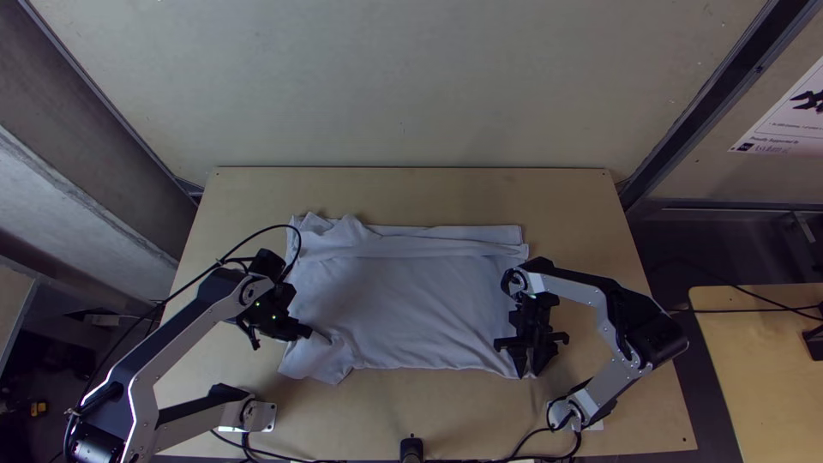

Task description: Fold the t-shirt

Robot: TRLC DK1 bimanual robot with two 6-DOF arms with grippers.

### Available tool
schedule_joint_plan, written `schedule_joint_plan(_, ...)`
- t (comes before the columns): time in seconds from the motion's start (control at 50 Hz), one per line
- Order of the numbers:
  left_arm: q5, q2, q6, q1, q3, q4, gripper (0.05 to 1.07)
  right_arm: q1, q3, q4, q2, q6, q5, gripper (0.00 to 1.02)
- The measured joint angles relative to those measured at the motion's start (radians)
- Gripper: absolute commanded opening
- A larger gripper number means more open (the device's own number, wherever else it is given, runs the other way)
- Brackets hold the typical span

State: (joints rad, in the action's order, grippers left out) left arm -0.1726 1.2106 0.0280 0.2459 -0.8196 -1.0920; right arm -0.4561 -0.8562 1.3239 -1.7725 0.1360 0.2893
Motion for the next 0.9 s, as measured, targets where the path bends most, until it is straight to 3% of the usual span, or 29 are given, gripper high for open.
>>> schedule_joint_plan(0.1, 0.0, -0.006, 0.003, -0.006, 0.0, -0.005, 0.08, 0.0, 0.0, -0.005, -0.002, -0.003, -0.005, 0.03)
schedule_joint_plan(0.12, 0.0, -0.007, 0.004, -0.007, 0.0, -0.008, 0.08, 0.0, 0.0, -0.006, -0.002, -0.003, -0.007, 0.02)
schedule_joint_plan(0.4, 0.0, -0.077, 0.028, -0.069, -0.039, -0.036, 0.08, -0.004, -0.001, 0.003, 0.065, -0.006, -0.028, 0.02)
schedule_joint_plan(0.9, -0.004, -0.125, 0.157, -0.248, -0.047, -0.071, 0.08, 0.131, -0.1, 0.052, 0.138, -0.006, -0.11, 0.02)
